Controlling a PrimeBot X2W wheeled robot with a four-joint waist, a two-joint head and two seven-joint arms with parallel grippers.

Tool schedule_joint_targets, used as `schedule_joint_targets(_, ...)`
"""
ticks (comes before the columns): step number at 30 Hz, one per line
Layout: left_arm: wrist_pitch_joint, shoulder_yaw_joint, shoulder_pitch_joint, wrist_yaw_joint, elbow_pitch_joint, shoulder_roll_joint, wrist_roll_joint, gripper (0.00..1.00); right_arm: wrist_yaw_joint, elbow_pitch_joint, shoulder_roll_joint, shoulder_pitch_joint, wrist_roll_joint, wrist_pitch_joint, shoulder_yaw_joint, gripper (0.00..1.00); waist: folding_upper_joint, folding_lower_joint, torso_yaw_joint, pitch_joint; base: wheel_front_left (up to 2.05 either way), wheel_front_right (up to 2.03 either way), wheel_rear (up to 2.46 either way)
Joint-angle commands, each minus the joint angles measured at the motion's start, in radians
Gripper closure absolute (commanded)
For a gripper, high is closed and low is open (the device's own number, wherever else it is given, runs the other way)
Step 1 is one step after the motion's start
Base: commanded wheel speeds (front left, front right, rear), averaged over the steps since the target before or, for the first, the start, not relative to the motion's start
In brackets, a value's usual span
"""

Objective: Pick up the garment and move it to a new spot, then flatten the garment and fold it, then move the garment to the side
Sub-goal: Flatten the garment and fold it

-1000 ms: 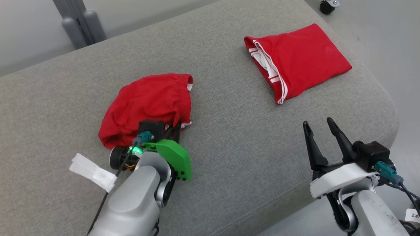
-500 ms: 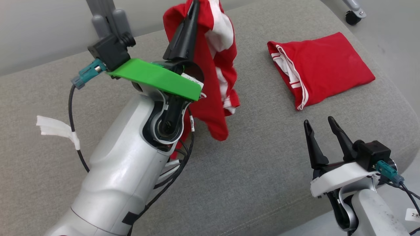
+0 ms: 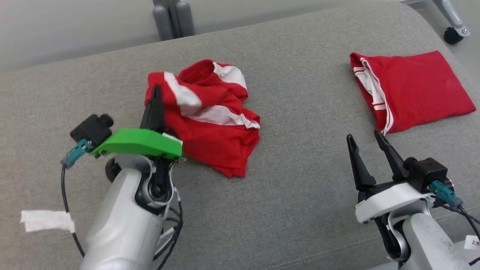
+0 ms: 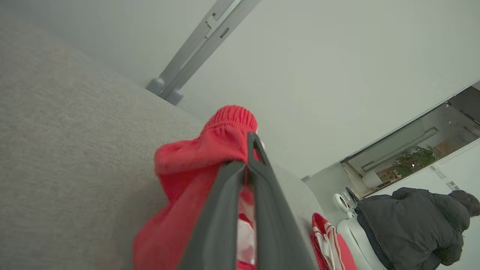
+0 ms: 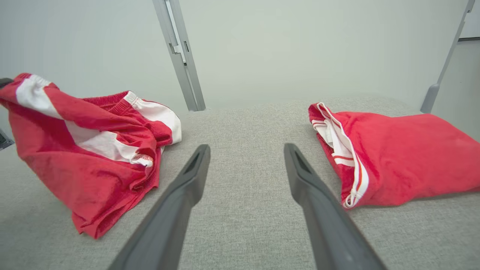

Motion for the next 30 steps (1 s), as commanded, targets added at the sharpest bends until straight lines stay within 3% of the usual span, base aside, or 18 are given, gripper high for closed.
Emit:
schedule_joint_targets(1,0.001,0.029,0.029,0.001,0.023,0.003,0.034,1.00,0.000,-0.003,-0.006,-0.014,0.006,-0.003,-0.003,0.00,0.0000,0.0000,0.045,0.016,0.00,0.00,0.00)
schedule_joint_targets(6,0.000,0.136,0.107,0.011,0.104,0.004,0.080,1.00,0.000,-0.003,-0.010,-0.016,0.001,-0.002,0.000,0.00,0.0000,0.0000,0.086,0.018,0.00,0.00,0.00)
schedule_joint_targets(7,0.000,0.158,0.116,0.014,0.114,0.004,0.077,0.11,0.000,-0.002,-0.009,-0.018,0.000,-0.003,0.002,0.00,0.0000,0.0000,0.092,0.017,0.00,0.00,0.00)
schedule_joint_targets(8,0.000,0.169,0.126,0.015,0.122,0.005,0.073,0.00,0.000,-0.001,-0.008,-0.019,0.000,-0.003,0.005,0.00,0.0000,0.0000,0.096,0.015,0.00,0.00,0.00)
schedule_joint_targets(12,0.000,0.215,0.168,0.008,0.144,0.004,0.061,0.00,0.000,0.005,-0.008,-0.021,0.003,-0.003,0.014,0.00,0.0000,0.0000,0.108,0.004,0.00,0.00,0.00)
schedule_joint_targets(16,0.000,0.266,0.208,-0.040,0.094,0.004,0.129,0.00,0.000,0.009,-0.013,-0.012,0.005,-0.003,0.020,0.00,0.0000,0.0000,0.114,-0.014,0.00,0.00,0.00)
schedule_joint_targets(21,0.000,0.313,0.285,-0.093,-0.079,0.004,0.379,0.00,0.000,0.007,-0.027,0.013,0.010,-0.003,0.010,0.00,0.0000,0.0000,0.124,-0.039,0.00,0.00,0.00)
schedule_joint_targets(27,0.000,0.320,0.390,-0.117,-0.269,0.005,0.691,0.00,0.000,0.008,-0.038,0.031,0.009,0.007,0.006,0.00,0.0000,0.0000,0.132,-0.071,0.00,0.00,0.00)
schedule_joint_targets(30,0.000,0.323,0.433,-0.129,-0.304,0.006,0.783,0.00,0.000,0.009,-0.041,0.038,0.010,0.015,0.005,0.00,0.0000,0.0000,0.140,-0.087,0.00,0.00,0.00)
